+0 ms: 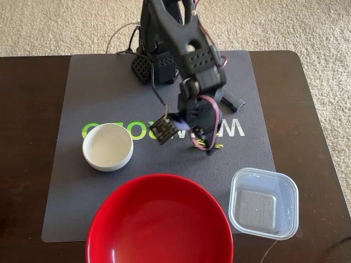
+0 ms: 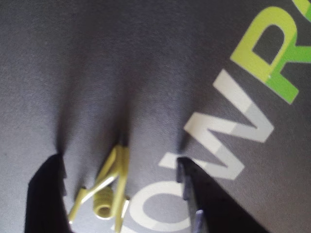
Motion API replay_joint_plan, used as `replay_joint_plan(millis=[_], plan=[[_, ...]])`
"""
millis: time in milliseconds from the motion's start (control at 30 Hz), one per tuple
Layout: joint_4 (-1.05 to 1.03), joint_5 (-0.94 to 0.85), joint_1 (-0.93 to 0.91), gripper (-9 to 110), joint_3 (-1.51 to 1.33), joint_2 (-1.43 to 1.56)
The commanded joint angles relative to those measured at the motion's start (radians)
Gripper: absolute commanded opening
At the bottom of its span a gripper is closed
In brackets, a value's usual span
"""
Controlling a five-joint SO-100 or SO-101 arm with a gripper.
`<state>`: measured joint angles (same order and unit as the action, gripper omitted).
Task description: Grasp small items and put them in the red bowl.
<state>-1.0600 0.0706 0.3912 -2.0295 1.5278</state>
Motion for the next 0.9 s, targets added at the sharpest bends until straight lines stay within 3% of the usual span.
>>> replay_joint_plan(millis=[0, 733, 867], plan=[[0.011, 0.002, -0.021, 26, 0.037, -0.025], [0.009, -0.04, 0.081, 0, 0.034, 0.008], [0.012, -0.023, 0.072, 0, 0.04, 0.005]])
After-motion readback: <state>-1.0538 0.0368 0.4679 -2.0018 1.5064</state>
